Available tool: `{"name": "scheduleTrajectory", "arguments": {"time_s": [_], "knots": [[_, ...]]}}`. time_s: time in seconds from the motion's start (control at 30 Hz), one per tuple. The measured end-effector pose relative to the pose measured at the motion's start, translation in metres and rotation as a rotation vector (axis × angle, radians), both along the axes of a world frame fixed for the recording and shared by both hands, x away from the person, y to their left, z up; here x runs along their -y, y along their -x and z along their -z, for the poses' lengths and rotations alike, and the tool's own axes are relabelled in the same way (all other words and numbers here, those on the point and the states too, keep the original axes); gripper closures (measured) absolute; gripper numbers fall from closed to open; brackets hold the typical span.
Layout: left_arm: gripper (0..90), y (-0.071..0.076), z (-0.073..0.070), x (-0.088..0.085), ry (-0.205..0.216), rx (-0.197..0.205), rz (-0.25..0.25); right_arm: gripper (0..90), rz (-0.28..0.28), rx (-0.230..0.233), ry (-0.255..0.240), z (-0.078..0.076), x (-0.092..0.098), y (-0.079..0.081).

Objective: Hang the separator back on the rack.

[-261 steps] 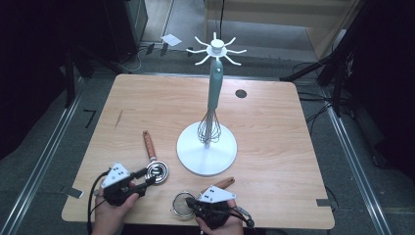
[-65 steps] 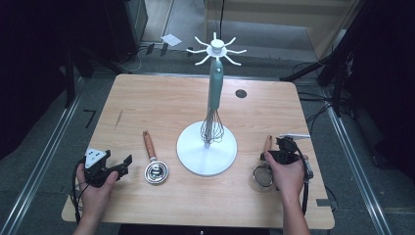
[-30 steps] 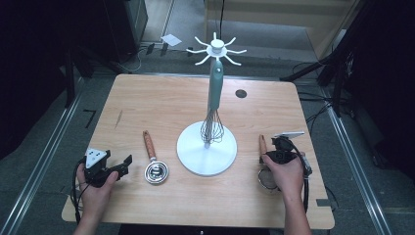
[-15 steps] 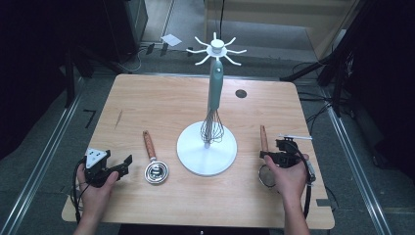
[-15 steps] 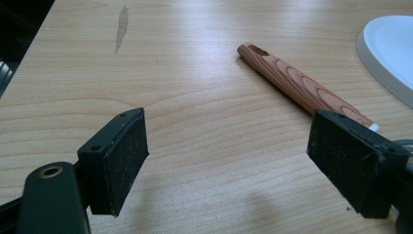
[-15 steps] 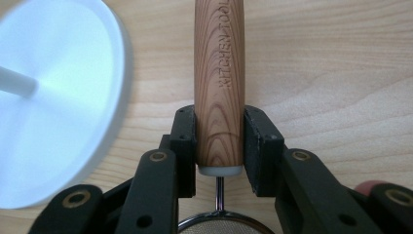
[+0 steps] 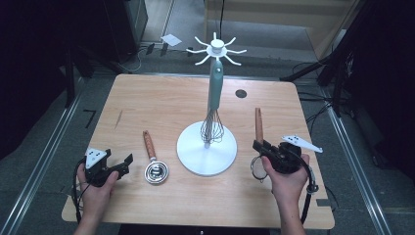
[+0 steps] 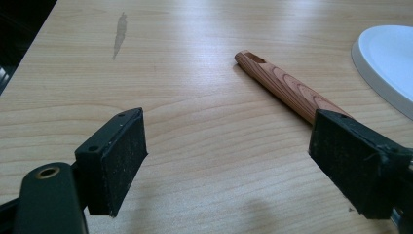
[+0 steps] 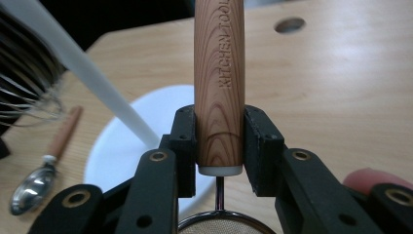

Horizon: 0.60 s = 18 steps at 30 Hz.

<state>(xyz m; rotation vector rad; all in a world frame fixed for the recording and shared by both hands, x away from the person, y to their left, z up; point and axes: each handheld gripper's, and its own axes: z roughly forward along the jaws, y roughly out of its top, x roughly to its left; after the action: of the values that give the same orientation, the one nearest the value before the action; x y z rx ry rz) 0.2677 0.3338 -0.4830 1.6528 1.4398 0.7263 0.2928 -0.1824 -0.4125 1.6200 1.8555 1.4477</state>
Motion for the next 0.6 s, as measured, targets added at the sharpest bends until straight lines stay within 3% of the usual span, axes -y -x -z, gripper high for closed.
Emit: {"name": "scheduleTrajectory", "arguments": {"time_s": [0.1, 0.43, 0.6], "knots": [[14.2, 0.000, 0.000, 0.000, -0.001, 0.001, -0.001, 70.5, -0.036, 0.047, -0.032, -0.007, -0.005, 0.000], [14.2, -0.001, 0.000, -0.002, 0.024, 0.001, -0.002, 70.5, -0.035, 0.205, 0.006, -0.023, -0.021, 0.006], [14.2, -0.001, 0.000, -0.003, 0.033, 0.006, -0.006, 70.5, -0.068, 0.264, 0.007, -0.031, -0.025, 0.008]]}}
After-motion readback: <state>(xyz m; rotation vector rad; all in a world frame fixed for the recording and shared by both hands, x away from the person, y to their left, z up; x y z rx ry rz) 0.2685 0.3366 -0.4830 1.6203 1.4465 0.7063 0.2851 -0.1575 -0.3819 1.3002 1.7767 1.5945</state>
